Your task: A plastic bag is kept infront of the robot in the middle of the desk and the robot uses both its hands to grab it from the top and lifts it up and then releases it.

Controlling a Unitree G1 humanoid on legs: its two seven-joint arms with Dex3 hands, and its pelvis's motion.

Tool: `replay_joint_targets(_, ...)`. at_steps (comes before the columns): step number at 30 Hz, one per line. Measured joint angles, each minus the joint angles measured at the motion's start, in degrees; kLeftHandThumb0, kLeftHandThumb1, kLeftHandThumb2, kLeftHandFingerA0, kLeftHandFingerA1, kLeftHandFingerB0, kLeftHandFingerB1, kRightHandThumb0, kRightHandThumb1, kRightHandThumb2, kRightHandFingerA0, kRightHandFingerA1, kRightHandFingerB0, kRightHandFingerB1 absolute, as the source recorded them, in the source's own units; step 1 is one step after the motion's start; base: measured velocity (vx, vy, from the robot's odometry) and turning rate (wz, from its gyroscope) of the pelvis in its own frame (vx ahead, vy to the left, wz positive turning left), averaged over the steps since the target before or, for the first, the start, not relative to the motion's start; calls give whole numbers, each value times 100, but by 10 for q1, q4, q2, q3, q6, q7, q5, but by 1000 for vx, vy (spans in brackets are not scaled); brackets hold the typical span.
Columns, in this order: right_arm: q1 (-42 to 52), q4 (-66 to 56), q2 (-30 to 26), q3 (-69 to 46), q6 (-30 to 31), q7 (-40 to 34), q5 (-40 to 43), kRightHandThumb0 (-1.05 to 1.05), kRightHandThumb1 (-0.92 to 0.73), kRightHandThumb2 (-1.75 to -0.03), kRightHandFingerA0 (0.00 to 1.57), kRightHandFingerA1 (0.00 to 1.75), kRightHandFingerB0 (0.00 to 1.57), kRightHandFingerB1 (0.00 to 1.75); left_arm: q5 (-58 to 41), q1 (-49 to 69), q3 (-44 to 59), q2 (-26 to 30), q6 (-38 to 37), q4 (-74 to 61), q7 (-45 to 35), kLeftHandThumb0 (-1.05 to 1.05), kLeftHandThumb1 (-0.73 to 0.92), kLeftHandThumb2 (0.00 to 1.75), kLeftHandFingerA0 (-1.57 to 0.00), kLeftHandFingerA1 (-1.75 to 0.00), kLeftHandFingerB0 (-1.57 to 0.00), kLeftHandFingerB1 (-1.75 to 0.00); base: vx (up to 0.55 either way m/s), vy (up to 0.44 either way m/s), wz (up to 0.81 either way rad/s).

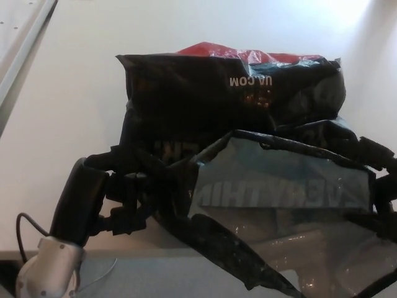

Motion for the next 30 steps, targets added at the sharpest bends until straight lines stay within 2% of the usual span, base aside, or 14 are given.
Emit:
replay_joint_targets(2, -18, 27, 11, 0, -12, -17, -6, 5, -61, -55, 97, 163, 84, 69, 0, -1, 0, 0, 0, 1, 0, -43, 60, 63, -94, -158, -93, -99, 0, 0, 0)
replay_joint_targets(3, -25, 39, 15, 1, -16, -26, -10, 25, -63, -64, 101, 113, 94, 82, 0, -1, 0, 0, 0, 1, 0, -53, 49, 75, -102, -141, -94, -99, 0, 0, 0)
replay_joint_targets(4, -33, 52, 21, 0, -22, -35, -12, 37, -58, -84, 106, 100, 101, 88, 0, 0, 0, 0, 0, 0, 1, -42, 59, 62, -94, -157, -93, -101, 0, 0, 0)
replay_joint_targets(8, -57, 91, 48, 1, -33, -69, -21, 2, -60, -58, 119, 124, 115, 107, -1, 4, 1, -1, 0, -4, 1, -42, 60, 62, -94, -157, -94, -98, 0, 0, 0)
replay_joint_targets(10, -63, 96, 48, 7, -35, -80, -31, 0, -41, -89, 125, 118, 113, 107, -2, 6, 2, -1, 0, -4, 1, -41, 60, 62, -93, -156, -94, -94, 0, 0, 0)
replay_joint_targets(12, -65, 93, 48, 17, -34, -91, -45, -2, -41, -89, 126, 120, 114, 108, -3, 6, 3, -1, 0, -3, 1, -50, 50, 74, -101, -141, -94, -94, 0, 0, 0)
replay_joint_targets(13, -65, 92, 48, 23, -34, -97, -52, -7, -58, -58, 120, 129, 113, 104, -3, 6, 4, -1, 0, -3, 1, -49, 50, 73, -100, -143, -93, -93, 0, 0, 0)
replay_joint_targets(14, -65, 92, 48, 28, -34, -100, -58, -3, -41, -89, 125, 119, 111, 107, -3, 6, 4, -1, 0, -3, 1, -41, 60, 63, -94, -157, -93, -97, 0, 0, 0)
replay_joint_targets(17, -65, 83, 48, 41, -35, -113, -76, -5, -43, -90, 125, 120, 111, 108, -8, 6, 5, -1, 0, -1, -1, -49, 50, 76, -102, -140, -94, -93, 0, 0, 0)
replay_joint_targets(19, -62, 73, 48, 47, -36, -120, -84, -6, -42, -90, 125, 121, 111, 108, -11, 6, 5, -1, 0, 0, -1, -49, 50, 76, -102, -140, -94, -93, 0, 0, 0)
replay_joint_targets(20, -61, 71, 48, 48, -37, -122, -85, -10, -62, -58, 116, 132, 108, 109, -12, 6, 5, -1, 0, 0, -1, -49, 50, 74, -100, -141, -94, -94, 0, 0, 0)
replay_joint_targets(28, -60, 10, 67, 32, -36, -124, -70, 11, -62, -66, 115, 134, 105, 115, -18, -13, 6, 0, 0, -19, -3, -36, 62, 63, -86, -161, -87, -106, 0, 0, 0)
replay_joint_targets(29, -66, 4, 73, 27, -37, -124, -65, -11, -60, -59, 121, 137, 110, 119, -19, -21, 6, 2, 1, -27, -4, -32, 56, 60, -92, -160, -92, -105, 0, 0, 0)
replay_joint_targets(30, -77, -2, 79, 21, -37, -124, -59, -11, -41, -89, 130, 126, 115, 113, -20, -33, 7, 3, 1, -36, -5, -33, 56, 60, -94, -159, -93, -108, 0, 0, 0)
